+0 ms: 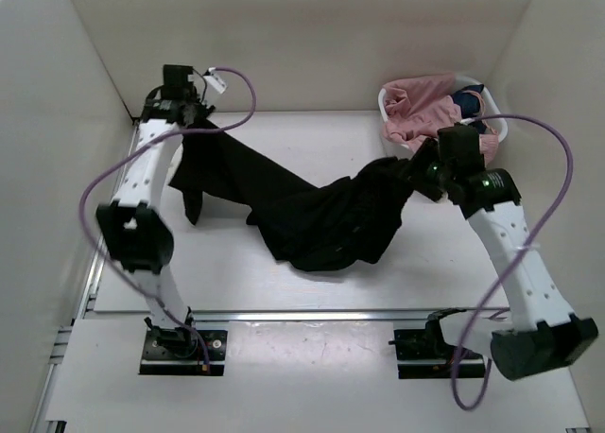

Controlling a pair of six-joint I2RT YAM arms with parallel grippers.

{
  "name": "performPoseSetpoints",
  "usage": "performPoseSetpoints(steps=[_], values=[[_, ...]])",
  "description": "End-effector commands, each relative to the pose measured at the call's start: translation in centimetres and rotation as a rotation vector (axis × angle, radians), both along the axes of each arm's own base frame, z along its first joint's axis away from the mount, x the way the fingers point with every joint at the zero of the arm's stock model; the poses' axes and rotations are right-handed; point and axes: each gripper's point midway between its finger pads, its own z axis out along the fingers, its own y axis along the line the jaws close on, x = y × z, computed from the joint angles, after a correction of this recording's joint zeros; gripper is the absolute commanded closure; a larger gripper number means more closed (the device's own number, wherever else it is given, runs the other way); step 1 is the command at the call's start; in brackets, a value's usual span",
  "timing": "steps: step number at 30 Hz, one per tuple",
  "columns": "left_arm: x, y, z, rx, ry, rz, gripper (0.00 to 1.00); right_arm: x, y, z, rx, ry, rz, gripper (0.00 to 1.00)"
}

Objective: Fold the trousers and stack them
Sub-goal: Flatten the trousers out

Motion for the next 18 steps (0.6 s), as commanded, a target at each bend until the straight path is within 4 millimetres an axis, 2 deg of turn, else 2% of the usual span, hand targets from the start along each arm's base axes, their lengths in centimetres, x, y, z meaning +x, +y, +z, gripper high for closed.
performPoseSetpoints(steps=[1, 2, 4, 6, 7, 9, 10, 11, 12, 13, 14, 15, 16, 17, 18], values=[[2.7, -0.9, -4.1, -0.012, 0.099, 0.060, 0.26, -0.2, -6.1, -4.7, -0.137, 0.166, -0.159, 0.05], [2.6, -1.2, -5.2, -0.002, 0.141, 0.073, 0.00, -0.3, -6.3, -6.2, -0.155, 0.231, -0.146, 0.01], [2.3, -1.0, -6.0, -0.017, 0.163, 0.112, 0.00, -1.0, -5.8, -7.2, -0.176, 0.279, -0.066, 0.01], [1.0, -2.0, -5.6, -0.078, 0.163, 0.076, 0.00, -1.5, -4.6, -7.4, -0.154, 0.267, 0.021, 0.01], [-0.8, -2.3, -5.2, -0.097, 0.170, 0.056, 0.00, -2.0, -3.7, -7.7, -0.113, 0.267, 0.059, 0.01], [-3.1, -3.4, -5.6, -0.157, 0.197, 0.003, 0.00, -4.2, -3.9, -10.0, -0.086, 0.327, 0.019, 0.01], [-5.7, -3.9, -6.2, -0.170, 0.225, -0.021, 0.00, -5.3, -4.0, -10.7, -0.074, 0.338, 0.004, 0.01], [-7.1, -4.4, -6.7, -0.180, 0.244, -0.043, 0.00, -6.2, -3.6, -11.9, -0.044, 0.368, 0.008, 0.01], [-8.4, -4.9, -7.5, -0.190, 0.268, -0.064, 0.00, -8.7, -2.5, -15.1, 0.010, 0.463, 0.042, 0.01], [-9.8, -5.6, -8.3, -0.205, 0.295, -0.091, 0.00, -9.7, -1.5, -15.9, 0.078, 0.476, 0.025, 0.01], [-12.5, -6.4, -10.2, -0.193, 0.348, -0.119, 0.00, -9.2, -0.5, -16.6, 0.131, 0.444, 0.034, 0.01], [-13.8, -7.0, -11.2, -0.185, 0.376, -0.139, 0.00, -9.8, 0.5, -17.6, 0.166, 0.453, 0.046, 0.01], [-15.1, -7.6, -12.3, -0.176, 0.406, -0.161, 0.00, -10.6, 0.9, -19.5, 0.203, 0.489, 0.019, 0.01], [-16.9, -8.3, -13.9, -0.140, 0.435, -0.175, 0.00, -10.1, 1.5, -19.7, 0.229, 0.467, 0.027, 0.01], [-17.2, -8.7, -14.4, -0.135, 0.429, -0.179, 0.00, -8.8, 1.9, -19.7, 0.247, 0.428, 0.026, 0.01]])
